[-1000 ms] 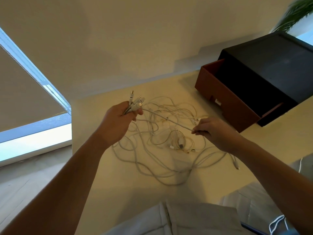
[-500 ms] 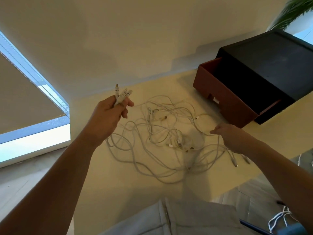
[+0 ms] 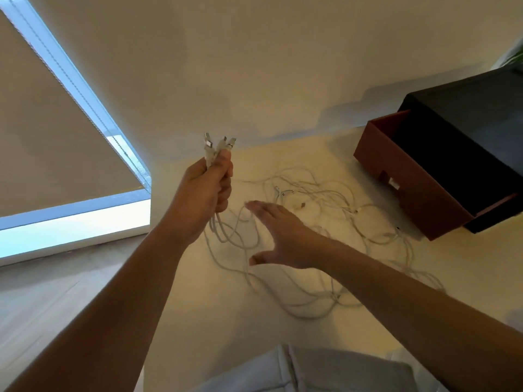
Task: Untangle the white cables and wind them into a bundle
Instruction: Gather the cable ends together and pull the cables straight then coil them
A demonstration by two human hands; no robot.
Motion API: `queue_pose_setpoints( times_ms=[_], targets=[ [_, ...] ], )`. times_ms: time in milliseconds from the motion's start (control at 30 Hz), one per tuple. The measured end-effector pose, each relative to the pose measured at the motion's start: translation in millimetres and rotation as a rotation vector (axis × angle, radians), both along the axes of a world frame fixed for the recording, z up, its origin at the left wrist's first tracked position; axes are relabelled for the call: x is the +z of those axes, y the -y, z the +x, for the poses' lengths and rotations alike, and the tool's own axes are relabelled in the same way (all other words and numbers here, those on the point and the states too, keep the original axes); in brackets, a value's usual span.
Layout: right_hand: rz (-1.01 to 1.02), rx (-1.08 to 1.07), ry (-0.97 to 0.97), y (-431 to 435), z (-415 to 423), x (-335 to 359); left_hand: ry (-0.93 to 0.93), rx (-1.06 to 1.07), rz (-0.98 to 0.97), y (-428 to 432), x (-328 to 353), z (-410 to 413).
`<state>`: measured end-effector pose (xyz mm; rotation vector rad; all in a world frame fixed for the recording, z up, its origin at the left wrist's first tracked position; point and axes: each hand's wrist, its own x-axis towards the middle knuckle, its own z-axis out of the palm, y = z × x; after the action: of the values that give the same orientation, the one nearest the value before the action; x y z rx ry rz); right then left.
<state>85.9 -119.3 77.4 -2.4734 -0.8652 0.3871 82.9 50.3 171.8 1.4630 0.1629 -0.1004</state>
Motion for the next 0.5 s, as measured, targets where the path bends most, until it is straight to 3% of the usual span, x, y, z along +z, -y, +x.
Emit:
queue_pose_setpoints(
  times_ms=[200,500],
  targets=[
    [0.221,0.095,-0.161,-77,11,-7,0.032,0.086,-0.104,-11,17,-10],
    [0.479,0.098,-0.329,-112,-1,4,0.096,0.211,-0.229,-40,22,-26]
  ],
)
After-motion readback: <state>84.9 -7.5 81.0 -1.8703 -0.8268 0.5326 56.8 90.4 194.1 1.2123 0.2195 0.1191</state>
